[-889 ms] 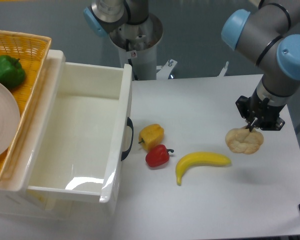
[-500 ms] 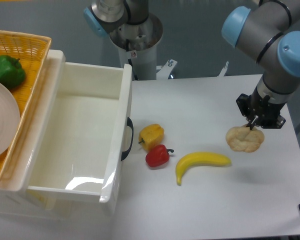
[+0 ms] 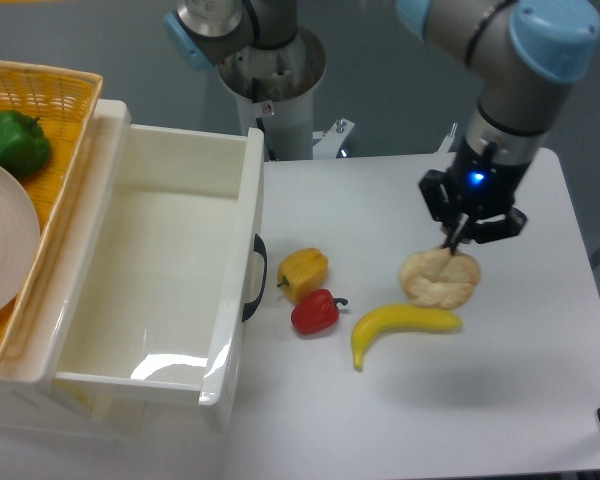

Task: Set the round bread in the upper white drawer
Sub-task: 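Lift the bread roll and carry it over the open white drawer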

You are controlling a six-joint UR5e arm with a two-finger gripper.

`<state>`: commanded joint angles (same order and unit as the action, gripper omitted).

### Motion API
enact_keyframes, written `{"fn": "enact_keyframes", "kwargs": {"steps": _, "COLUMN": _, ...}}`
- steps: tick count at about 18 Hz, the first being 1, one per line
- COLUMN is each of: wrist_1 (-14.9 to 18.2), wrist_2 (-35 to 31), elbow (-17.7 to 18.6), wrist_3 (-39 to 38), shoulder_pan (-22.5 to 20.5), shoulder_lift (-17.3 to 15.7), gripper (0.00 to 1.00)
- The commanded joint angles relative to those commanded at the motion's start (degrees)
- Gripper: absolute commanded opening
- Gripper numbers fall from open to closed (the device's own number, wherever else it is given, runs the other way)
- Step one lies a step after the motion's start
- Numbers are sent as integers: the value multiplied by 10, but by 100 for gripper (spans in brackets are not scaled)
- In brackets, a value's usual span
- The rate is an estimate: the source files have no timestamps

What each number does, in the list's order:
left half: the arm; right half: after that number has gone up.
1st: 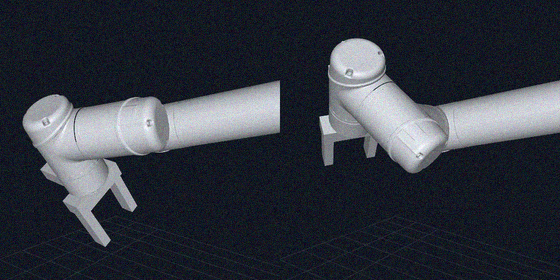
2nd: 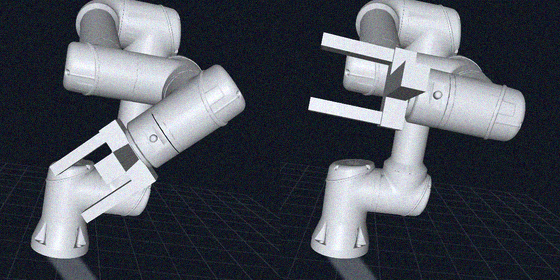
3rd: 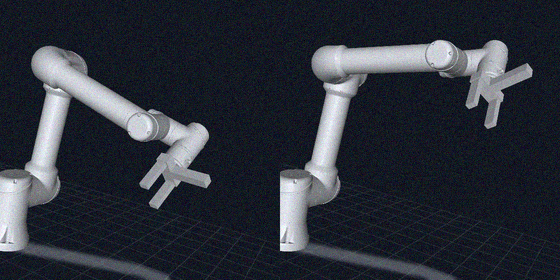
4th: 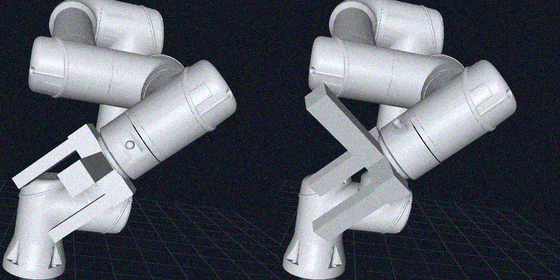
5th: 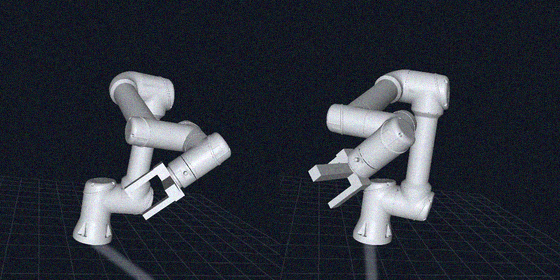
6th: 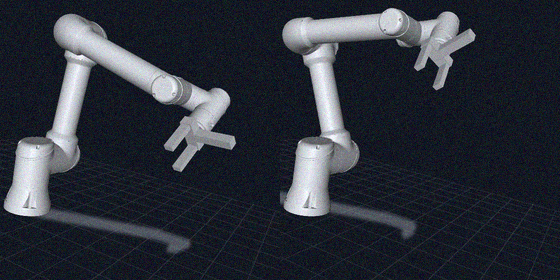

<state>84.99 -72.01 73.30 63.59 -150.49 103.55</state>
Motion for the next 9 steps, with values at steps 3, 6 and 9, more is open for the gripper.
{"fn": "enact_keyframes", "kwargs": {"steps": 3, "wrist_1": -1, "wrist_2": 40, "elbow": 0, "wrist_3": -41, "shoulder_pan": 13, "shoulder_lift": -22, "gripper": 0}}
{"fn": "enact_keyframes", "kwargs": {"steps": 6, "wrist_1": -1, "wrist_2": 50, "elbow": 19, "wrist_3": -72, "shoulder_pan": 42, "shoulder_lift": -55, "gripper": 0}}
{"fn": "enact_keyframes", "kwargs": {"steps": 9, "wrist_1": -1, "wrist_2": 52, "elbow": 46, "wrist_3": -80, "shoulder_pan": 70, "shoulder_lift": -91, "gripper": 0}}
